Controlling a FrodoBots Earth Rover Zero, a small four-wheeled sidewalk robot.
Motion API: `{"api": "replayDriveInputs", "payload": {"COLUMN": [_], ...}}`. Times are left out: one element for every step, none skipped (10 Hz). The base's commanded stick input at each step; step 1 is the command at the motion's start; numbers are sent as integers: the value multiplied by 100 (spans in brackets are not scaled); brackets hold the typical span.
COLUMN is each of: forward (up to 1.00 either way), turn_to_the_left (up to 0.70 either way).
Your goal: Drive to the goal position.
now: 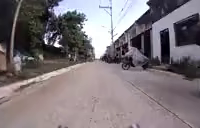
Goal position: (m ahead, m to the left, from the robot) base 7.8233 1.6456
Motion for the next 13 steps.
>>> {"api": "replayDriveInputs", "payload": {"forward": [100, 100, 100, 100, 100, 100, 100, 100, 100, 100, 100, 100, 100], "turn_to_the_left": [4, 4, 4, 4, 4, 4, 4, 4, 4, 4, 4, 4, 4]}}
